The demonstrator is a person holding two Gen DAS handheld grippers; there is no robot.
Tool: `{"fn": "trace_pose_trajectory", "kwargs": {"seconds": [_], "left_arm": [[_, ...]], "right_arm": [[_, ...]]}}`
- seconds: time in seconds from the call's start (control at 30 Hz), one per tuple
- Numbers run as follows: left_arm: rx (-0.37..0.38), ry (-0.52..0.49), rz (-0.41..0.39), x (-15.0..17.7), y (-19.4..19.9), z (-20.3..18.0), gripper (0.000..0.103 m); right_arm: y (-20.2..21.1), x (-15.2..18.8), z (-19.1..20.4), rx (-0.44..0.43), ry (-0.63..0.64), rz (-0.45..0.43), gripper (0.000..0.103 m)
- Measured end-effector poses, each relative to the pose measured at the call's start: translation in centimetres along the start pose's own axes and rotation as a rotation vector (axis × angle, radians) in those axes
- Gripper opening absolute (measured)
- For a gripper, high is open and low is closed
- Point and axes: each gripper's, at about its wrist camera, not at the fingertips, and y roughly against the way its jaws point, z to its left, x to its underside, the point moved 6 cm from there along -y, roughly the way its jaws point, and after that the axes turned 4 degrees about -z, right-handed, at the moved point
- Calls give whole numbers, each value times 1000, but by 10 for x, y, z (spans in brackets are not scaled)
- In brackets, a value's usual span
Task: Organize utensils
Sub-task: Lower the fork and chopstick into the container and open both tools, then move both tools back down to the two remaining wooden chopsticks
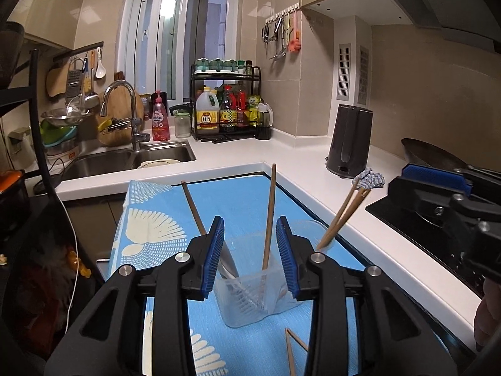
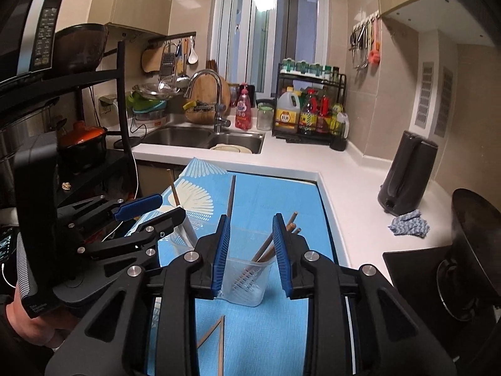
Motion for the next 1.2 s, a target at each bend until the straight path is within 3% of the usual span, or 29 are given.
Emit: {"fn": "trace_pose_trajectory", "kwargs": {"seconds": [0.2, 0.5, 1.0, 1.2], "left_arm": [[-10, 6, 2, 10, 26, -3, 35], [-16, 36, 34, 42, 55, -13, 35], [-73, 72, 186, 156, 78, -25, 35], [-83, 90, 217, 192, 91, -23, 35]], "right_arm": [[36, 13, 2, 7, -10, -39, 29], [65, 58, -2, 11, -42, -18, 29], [63, 188, -13, 10, -130, 117, 29], [63, 234, -4, -13, -160, 173, 18]]}}
